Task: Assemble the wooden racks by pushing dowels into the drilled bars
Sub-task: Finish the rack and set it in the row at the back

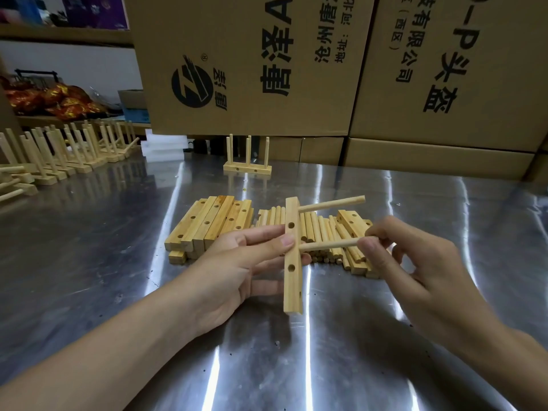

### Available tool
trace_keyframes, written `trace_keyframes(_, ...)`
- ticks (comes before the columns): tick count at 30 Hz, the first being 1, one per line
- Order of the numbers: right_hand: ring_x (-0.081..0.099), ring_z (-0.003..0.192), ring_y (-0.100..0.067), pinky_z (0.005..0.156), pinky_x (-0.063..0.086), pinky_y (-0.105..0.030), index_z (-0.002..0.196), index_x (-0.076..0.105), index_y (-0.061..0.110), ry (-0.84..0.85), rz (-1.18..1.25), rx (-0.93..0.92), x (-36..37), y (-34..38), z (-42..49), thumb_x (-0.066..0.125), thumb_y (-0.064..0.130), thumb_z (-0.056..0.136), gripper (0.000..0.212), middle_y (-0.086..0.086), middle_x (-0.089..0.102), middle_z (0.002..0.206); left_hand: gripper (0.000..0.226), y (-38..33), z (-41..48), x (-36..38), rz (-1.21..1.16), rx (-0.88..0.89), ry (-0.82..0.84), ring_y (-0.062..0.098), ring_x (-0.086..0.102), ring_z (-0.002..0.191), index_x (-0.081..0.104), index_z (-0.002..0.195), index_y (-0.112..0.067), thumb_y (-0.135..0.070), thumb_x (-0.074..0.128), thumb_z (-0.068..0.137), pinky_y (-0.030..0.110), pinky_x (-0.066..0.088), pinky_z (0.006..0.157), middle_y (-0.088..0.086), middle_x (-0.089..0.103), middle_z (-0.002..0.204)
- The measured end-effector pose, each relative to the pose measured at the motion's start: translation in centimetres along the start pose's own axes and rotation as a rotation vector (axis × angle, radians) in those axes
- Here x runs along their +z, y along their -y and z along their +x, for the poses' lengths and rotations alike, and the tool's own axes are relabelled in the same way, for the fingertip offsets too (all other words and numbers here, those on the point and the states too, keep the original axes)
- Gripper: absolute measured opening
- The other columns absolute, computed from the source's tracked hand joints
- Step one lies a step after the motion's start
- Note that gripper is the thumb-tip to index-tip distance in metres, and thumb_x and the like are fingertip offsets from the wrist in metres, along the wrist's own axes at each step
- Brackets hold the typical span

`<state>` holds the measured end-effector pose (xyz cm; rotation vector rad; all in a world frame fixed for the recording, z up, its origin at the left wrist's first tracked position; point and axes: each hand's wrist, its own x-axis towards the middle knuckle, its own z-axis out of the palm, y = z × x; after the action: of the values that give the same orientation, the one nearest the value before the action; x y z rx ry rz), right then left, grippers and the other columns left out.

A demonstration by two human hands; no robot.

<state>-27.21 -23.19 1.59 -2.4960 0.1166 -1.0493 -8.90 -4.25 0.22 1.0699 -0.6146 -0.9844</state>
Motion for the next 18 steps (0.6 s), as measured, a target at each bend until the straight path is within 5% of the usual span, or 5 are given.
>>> trace_keyframes(12,0.027,0.057,-0.010,0.055,0.024,-0.031,0.068,0.042,0.009,0.132,0.255,0.205,-0.21,-0.49,-0.16,0.043,0.063,0.102,0.064,0.003,0.029,0.062,0.055,0.20,-0.13,-0.41,0.046,0.126,0.047,0.033,0.073,0.118,0.058,0.143,-0.012,-0.016,0.080,0.092,0.040,0.067,0.071,0.018,0.075,0.128)
trace_keyframes(15,0.027,0.058,-0.008,0.055,0.024,-0.026,0.067,0.057,0.023,0.155,0.304,0.192,-0.18,-0.44,-0.02,0.044,0.060,0.104,0.054,0.005,0.028,0.063,0.056,0.23,-0.05,-0.22,0.063,0.133,0.033,0.033,0.074,0.118,0.059,0.143,-0.011,-0.017,0.080,0.092,0.040,0.067,0.070,0.018,0.075,0.126)
trace_keyframes(18,0.036,0.060,-0.007,0.055,0.030,-0.021,0.078,0.057,0.017,0.143,0.246,0.132,-0.19,-0.56,0.05,0.043,0.060,0.105,0.052,0.004,0.041,0.065,0.056,0.18,-0.04,-0.13,0.060,0.116,0.007,0.031,0.075,0.115,0.060,0.142,-0.011,-0.017,0.080,0.089,0.039,0.067,0.067,0.017,0.077,0.122)
